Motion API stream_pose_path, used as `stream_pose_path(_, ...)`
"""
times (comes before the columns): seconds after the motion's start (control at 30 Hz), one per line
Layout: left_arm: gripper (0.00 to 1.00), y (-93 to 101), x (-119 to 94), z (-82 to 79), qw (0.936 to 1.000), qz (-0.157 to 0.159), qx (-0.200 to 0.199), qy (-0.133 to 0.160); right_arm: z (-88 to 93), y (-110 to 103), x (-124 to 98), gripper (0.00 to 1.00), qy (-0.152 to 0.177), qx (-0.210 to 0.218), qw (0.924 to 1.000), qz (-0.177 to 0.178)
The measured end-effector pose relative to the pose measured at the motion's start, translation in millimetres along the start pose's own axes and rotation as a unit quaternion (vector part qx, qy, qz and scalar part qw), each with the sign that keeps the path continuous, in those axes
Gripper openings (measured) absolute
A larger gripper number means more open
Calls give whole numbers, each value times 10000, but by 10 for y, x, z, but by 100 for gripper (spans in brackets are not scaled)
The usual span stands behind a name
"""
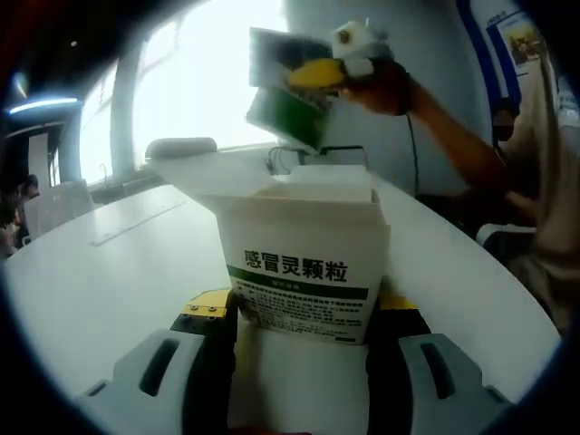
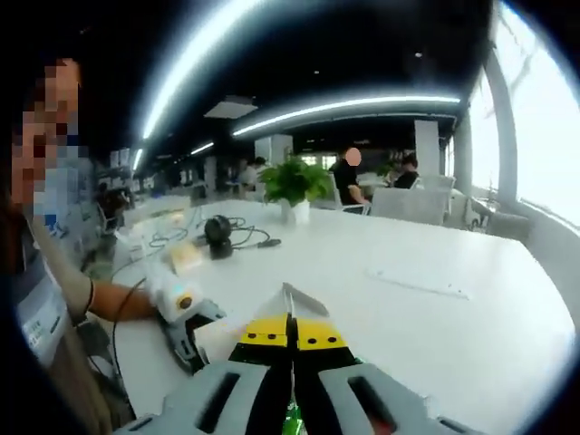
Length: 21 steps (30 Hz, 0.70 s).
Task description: Take out ganmaoling bag from box put it on table
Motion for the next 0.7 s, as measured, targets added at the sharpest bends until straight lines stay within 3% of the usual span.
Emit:
stream_pose_path(0.33,48,0,-4,4,10000,1,1,0,399,596,-13,0,-269,846,9931,760)
stream_pose_path(0.57,48,0,0,2,10000,5,1,1,636,771,58,0,-422,1418,9847,924)
stream_pose_path(0.7,48,1,4,-1,10000,5,1,1,752,867,103,0,-482,1860,9755,1068)
Point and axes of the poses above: the point that each gripper's makers call its tool centre point, and the gripper's own axes: x roughly forward along the fingers, y roughly to its right, z roughly out of its underside, the point moved 8 cm from there along -x, roughly backward along the fingers, and after that the axes turned 14 degrees about z, right-handed, at the moved point
